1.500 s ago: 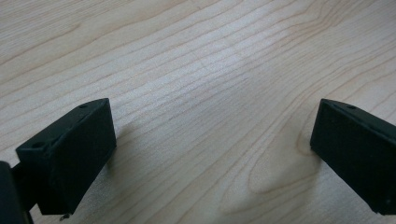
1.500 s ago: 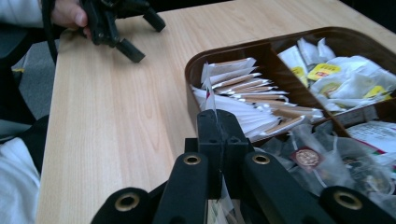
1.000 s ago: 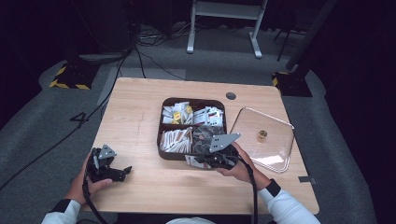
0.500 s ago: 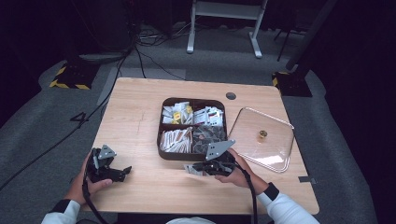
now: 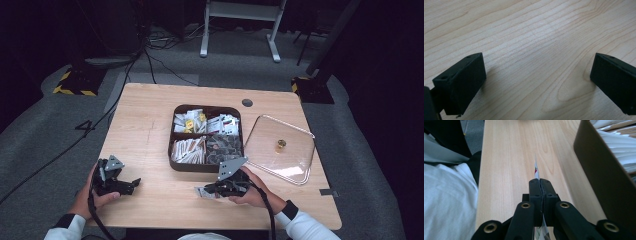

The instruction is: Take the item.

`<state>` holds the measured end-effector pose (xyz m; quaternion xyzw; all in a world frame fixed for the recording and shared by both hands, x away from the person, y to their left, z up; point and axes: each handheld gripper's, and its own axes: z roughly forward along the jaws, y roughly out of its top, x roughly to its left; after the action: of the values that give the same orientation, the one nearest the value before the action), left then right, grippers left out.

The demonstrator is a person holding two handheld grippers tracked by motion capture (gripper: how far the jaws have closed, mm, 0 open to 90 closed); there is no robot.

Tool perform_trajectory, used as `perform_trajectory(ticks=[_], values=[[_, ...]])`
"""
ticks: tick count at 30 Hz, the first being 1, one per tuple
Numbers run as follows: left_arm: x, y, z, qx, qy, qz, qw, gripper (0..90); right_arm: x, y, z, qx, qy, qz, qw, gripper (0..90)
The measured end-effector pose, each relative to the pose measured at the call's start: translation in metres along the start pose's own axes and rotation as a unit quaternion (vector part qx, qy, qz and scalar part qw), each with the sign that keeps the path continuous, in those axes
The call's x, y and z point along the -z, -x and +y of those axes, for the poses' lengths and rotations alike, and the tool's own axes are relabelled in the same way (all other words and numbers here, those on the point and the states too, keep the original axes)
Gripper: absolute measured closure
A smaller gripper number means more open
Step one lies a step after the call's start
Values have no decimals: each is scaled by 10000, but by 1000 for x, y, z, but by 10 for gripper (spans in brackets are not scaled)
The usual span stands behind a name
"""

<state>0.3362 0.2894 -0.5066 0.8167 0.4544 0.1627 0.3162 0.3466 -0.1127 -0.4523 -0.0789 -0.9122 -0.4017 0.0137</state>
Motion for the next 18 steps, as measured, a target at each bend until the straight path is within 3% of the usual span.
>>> perform_trajectory(ticks=[6,12,14,17,18], values=[[0,0,0,3,7,-4,10000,5,-1,-3,-2,-24,-14,81,10000,874],[0,0,0,2,6,-3,10000,5,-1,-1,-3,-8,-53,-87,9999,812],[0,0,0,12,6,-6,10000,5,-1,0,-3,0,-99,-269,9996,734],[0,0,0,2,6,-2,10000,5,0,2,-3,-24,-122,-341,9993,681],[0,0,0,3,6,-3,10000,5,1,5,-3,-79,-139,-422,9990,621]])
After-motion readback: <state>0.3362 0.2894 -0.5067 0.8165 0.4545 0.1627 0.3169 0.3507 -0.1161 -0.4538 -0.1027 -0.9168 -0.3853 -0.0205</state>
